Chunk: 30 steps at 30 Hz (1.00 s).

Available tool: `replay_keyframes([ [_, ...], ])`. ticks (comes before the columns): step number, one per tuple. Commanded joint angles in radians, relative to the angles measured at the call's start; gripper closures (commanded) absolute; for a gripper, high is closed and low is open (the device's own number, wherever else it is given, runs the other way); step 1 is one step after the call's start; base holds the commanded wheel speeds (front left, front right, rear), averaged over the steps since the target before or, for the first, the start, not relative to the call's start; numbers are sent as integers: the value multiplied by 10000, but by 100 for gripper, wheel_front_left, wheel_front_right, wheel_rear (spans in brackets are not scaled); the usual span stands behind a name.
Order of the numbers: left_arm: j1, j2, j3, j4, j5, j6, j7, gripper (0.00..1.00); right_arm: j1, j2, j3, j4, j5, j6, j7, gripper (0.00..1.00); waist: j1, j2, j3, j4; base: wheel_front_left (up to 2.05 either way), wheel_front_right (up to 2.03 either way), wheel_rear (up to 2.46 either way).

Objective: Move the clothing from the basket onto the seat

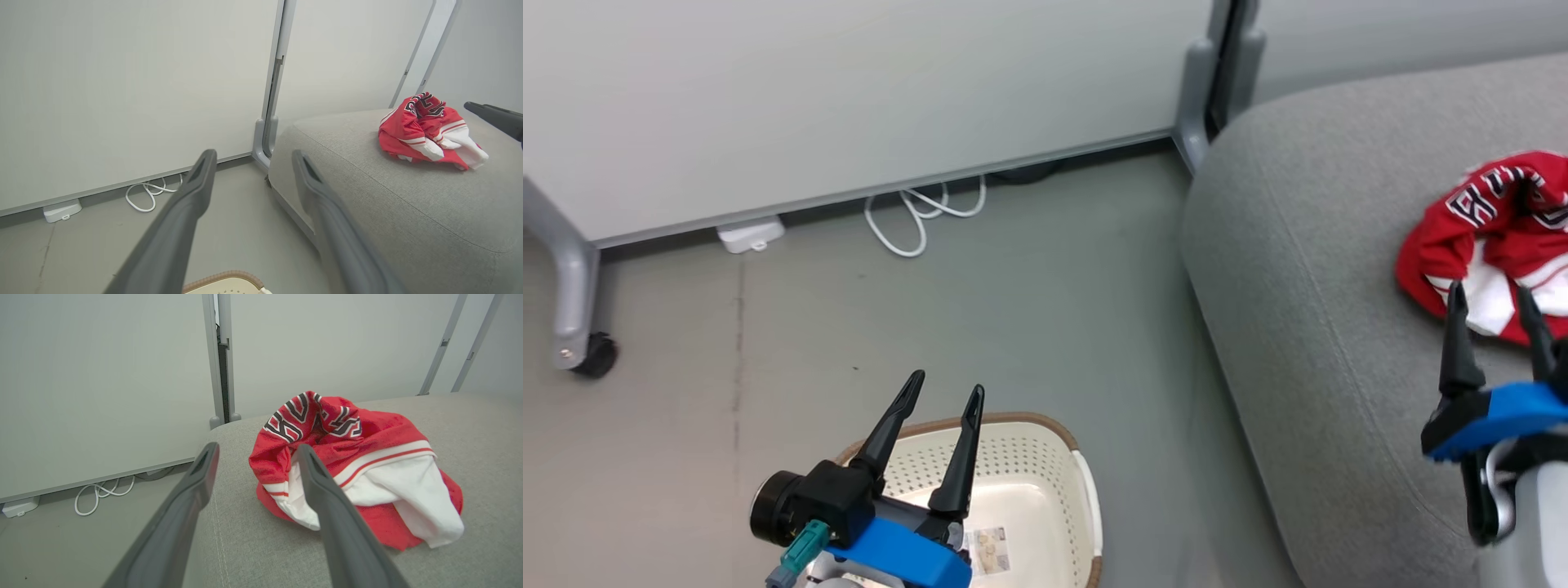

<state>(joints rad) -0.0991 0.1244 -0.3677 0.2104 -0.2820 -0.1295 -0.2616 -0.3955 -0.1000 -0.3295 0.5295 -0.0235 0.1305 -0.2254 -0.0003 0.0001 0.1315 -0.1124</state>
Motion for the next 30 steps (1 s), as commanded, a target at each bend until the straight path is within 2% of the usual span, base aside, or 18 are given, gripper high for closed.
replay_keyframes([
  [1,90,-9,65,35,-43,-14,-51,0,380,72,28,-264,37,6,55,0,3,-1,-302,355,0,0,0],
  [7,312,-174,484,282,79,-15,-49,0,2112,385,324,-2205,83,6,383,0,3,-1,-669,992,0,0,0],
  [12,472,-298,847,423,226,-15,-49,0,3178,491,602,-3196,336,6,491,0,3,-1,-869,1464,0,0,0],
  [23,574,-287,1357,962,188,-15,-50,0,4234,497,1341,-3554,1236,6,228,0,3,-1,-1175,2309,0,0,0],
  [30,689,-184,1670,1277,61,-16,-51,0,4354,497,1643,-3397,1419,6,182,0,3,-1,-1303,2469,0,0,0],
])
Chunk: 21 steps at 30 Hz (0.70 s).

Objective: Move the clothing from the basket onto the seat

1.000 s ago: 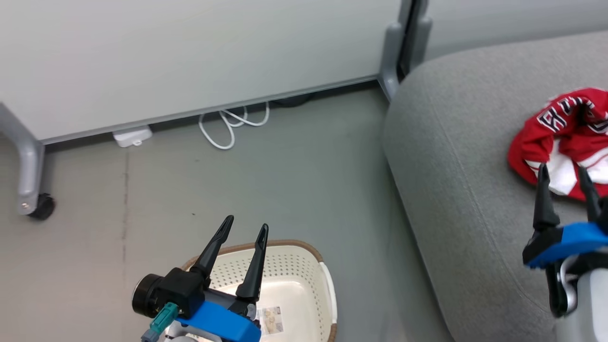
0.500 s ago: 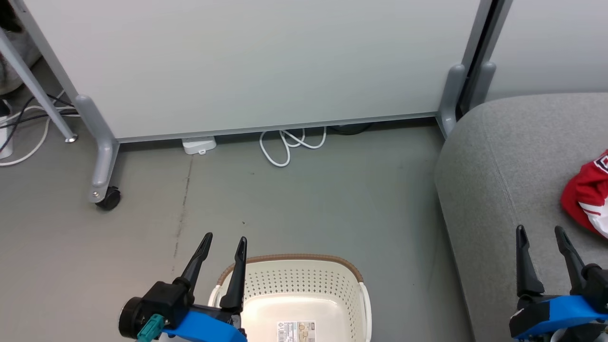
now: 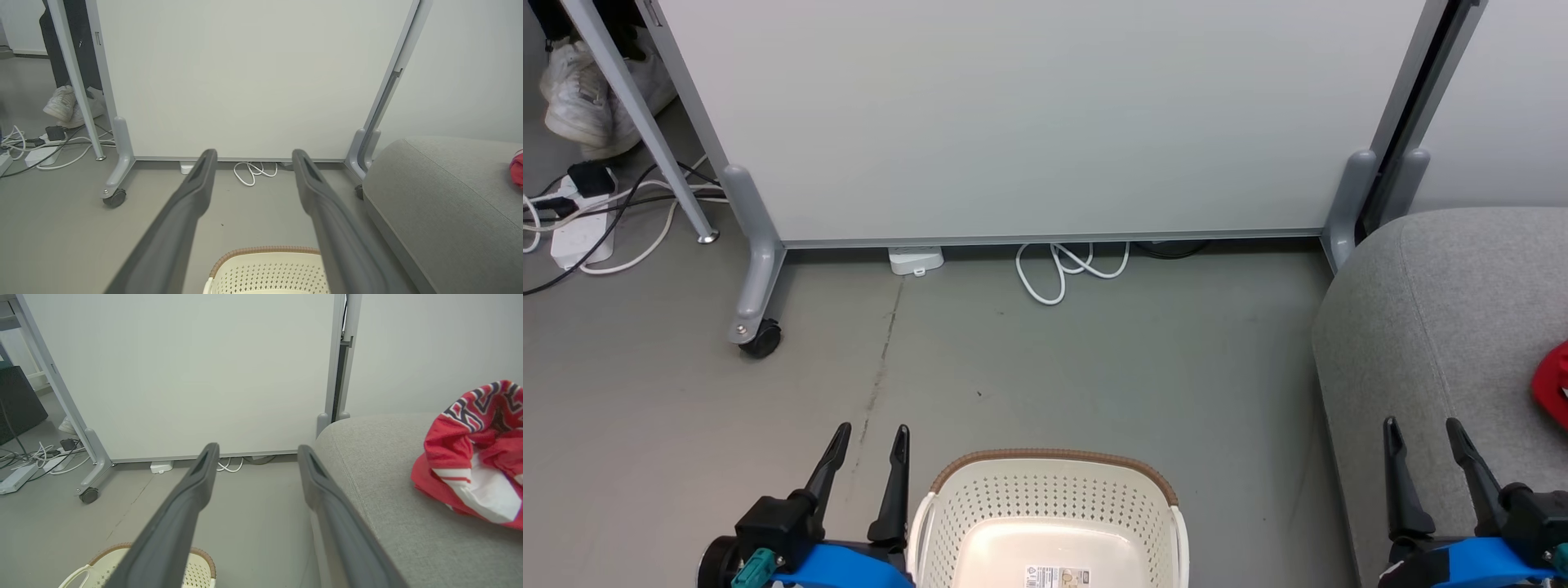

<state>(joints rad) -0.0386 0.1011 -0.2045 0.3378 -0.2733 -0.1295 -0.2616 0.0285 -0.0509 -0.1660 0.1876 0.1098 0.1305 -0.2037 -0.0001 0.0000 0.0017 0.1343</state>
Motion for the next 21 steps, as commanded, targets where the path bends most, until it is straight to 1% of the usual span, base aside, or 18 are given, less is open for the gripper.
replay_keyframes([
  [1,85,45,82,24,-39,-16,-51,0,126,4,30,26,81,6,-35,0,1,0,-13,6,0,0,0],
  [11,142,-32,398,60,-20,-16,-51,0,277,7,180,85,164,6,7,0,1,0,-168,-52,0,0,0],
  [21,139,-74,422,137,-83,-16,-51,0,282,7,355,173,322,6,-7,0,1,0,-252,-165,0,0,0],
])
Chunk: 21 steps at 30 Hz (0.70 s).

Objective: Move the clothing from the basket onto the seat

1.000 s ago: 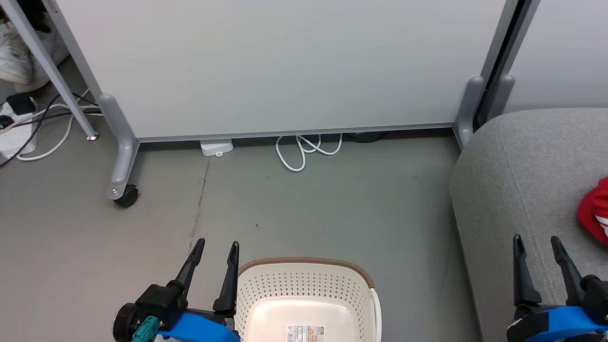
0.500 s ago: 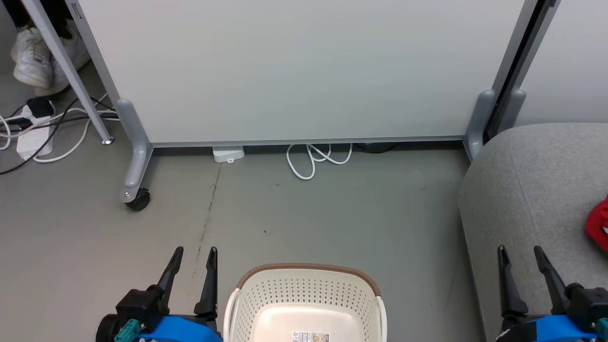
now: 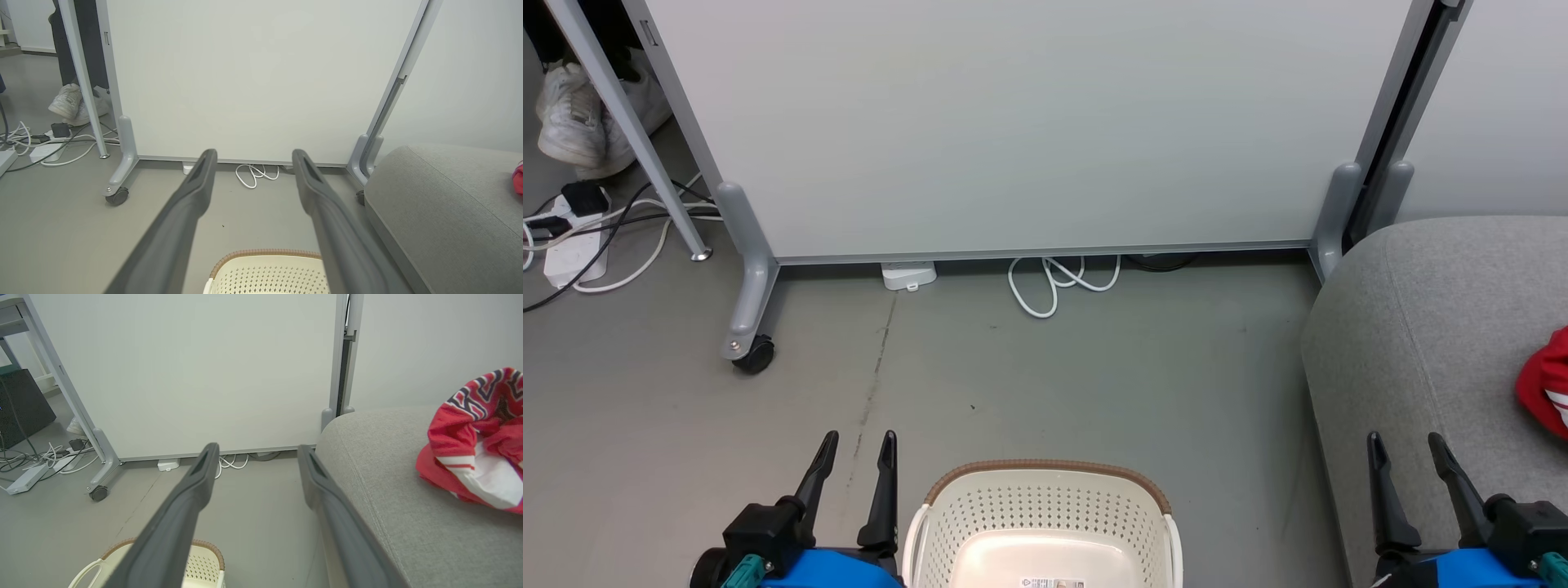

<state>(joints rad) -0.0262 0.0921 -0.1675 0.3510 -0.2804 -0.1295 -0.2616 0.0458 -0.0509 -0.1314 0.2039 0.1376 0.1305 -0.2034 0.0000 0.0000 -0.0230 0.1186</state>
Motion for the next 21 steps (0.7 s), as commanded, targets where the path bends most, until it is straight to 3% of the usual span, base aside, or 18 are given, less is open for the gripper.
replay_keyframes([
  [1,27,20,45,9,-35,-16,-51,0,123,7,12,18,45,6,-16,0,0,0,-12,-17,0,0,0],
  [7,63,63,42,52,-135,-16,-51,0,127,7,125,76,98,6,-26,0,0,0,-45,-124,0,0,0],
  [8,32,10,-10,68,-113,0,6,100,-5,4,116,93,67,0,1,100,0,0,-42,-122,0,0,0],
  [13,292,-54,-37,401,-282,0,92,100,0,51,80,524,239,0,111,100,0,0,-41,-134,0,0,0],
  [21,155,-66,247,244,-1760,-1,469,100,-201,44,67,526,1847,0,477,100,0,0,-22,-202,0,0,0],
])
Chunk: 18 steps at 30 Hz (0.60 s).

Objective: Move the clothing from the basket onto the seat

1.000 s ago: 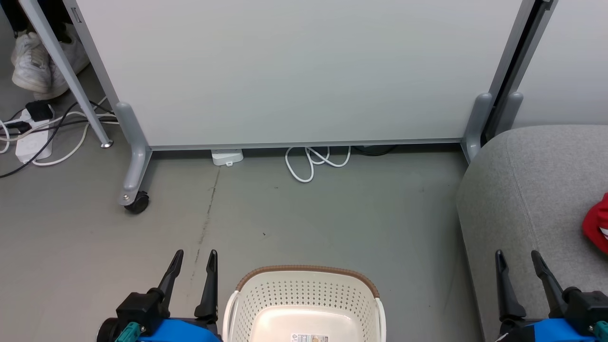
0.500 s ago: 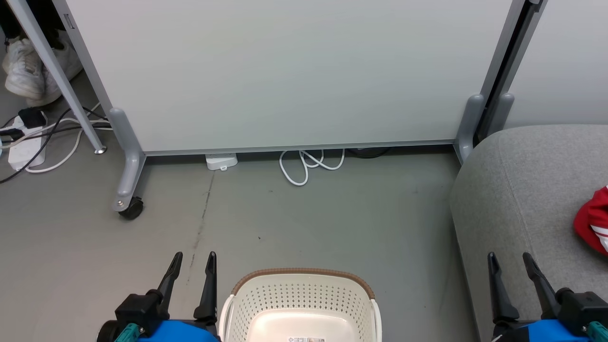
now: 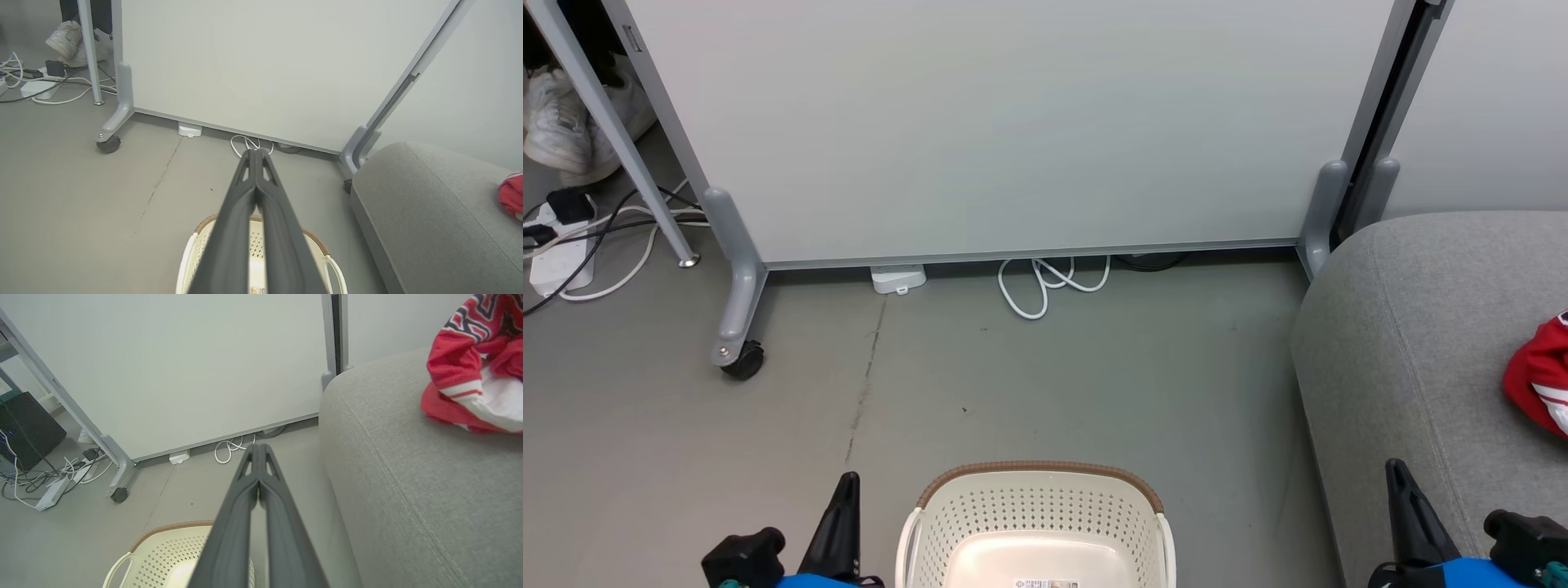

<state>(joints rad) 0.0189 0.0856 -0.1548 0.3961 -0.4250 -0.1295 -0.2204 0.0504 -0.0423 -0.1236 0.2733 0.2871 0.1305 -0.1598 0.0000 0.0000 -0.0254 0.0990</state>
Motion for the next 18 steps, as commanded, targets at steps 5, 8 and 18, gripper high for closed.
replay_keyframes([
  [5,-368,-9,254,-278,-997,-1,234,100,-311,-46,18,-203,1105,0,177,100,0,0,12,-40,0,0,0],
  [8,-418,-14,354,-336,-1486,-2,362,100,-365,-48,32,-222,1643,0,278,100,0,0,20,-66,0,0,0],
  [18,-552,-38,659,-516,-2993,-4,760,100,-548,-57,53,-254,3300,1,623,100,0,0,44,-150,0,0,0],
])
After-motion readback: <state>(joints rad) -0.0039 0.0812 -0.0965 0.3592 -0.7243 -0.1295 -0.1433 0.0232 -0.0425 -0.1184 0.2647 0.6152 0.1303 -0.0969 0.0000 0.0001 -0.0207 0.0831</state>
